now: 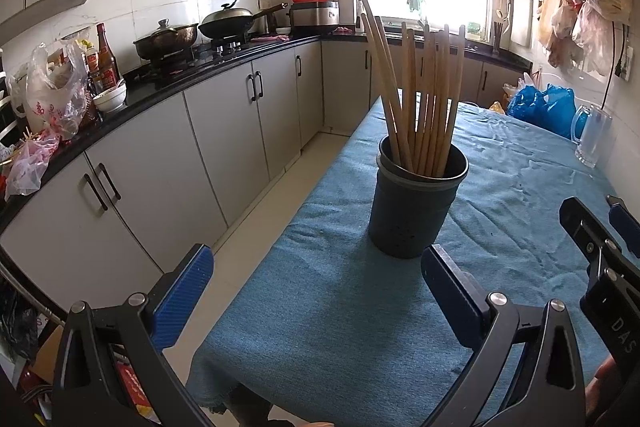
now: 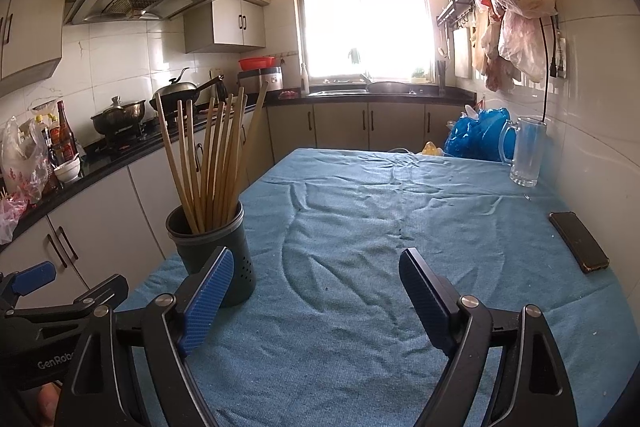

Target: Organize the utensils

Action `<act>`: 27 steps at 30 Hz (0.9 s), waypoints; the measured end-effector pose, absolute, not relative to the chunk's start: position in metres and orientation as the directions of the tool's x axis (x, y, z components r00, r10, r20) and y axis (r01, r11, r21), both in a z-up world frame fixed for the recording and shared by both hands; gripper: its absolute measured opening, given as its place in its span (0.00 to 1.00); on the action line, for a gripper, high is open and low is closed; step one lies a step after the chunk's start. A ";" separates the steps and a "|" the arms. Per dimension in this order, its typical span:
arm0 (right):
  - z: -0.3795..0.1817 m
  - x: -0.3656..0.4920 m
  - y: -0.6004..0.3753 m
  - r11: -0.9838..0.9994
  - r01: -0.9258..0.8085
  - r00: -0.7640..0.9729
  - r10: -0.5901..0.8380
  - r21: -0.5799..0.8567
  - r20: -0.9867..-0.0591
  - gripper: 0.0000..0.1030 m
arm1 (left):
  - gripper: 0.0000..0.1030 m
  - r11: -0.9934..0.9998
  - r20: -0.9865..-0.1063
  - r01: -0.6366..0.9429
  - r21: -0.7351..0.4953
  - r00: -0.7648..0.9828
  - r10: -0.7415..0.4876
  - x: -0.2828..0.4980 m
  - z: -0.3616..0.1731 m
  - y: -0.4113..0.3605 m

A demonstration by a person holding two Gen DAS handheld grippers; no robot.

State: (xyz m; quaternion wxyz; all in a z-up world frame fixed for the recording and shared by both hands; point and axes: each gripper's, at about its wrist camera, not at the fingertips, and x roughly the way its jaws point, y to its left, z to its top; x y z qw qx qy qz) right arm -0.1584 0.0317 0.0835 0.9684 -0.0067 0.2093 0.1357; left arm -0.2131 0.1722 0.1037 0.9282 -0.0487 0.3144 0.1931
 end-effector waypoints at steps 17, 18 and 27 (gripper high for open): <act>0.086 -0.157 0.031 0.964 -0.263 0.879 0.257 0.041 -0.401 0.87 | 1.00 0.922 -0.612 -0.386 0.030 0.722 0.322 -0.211 0.100 0.173; 0.086 -0.158 0.032 0.964 -0.263 0.879 0.257 0.040 -0.401 0.87 | 1.00 0.922 -0.612 -0.386 0.029 0.722 0.322 -0.211 0.100 0.172; 0.086 -0.158 0.034 0.963 -0.265 0.880 0.258 0.037 -0.399 0.88 | 1.00 0.922 -0.619 -0.386 0.022 0.719 0.316 -0.211 0.096 0.174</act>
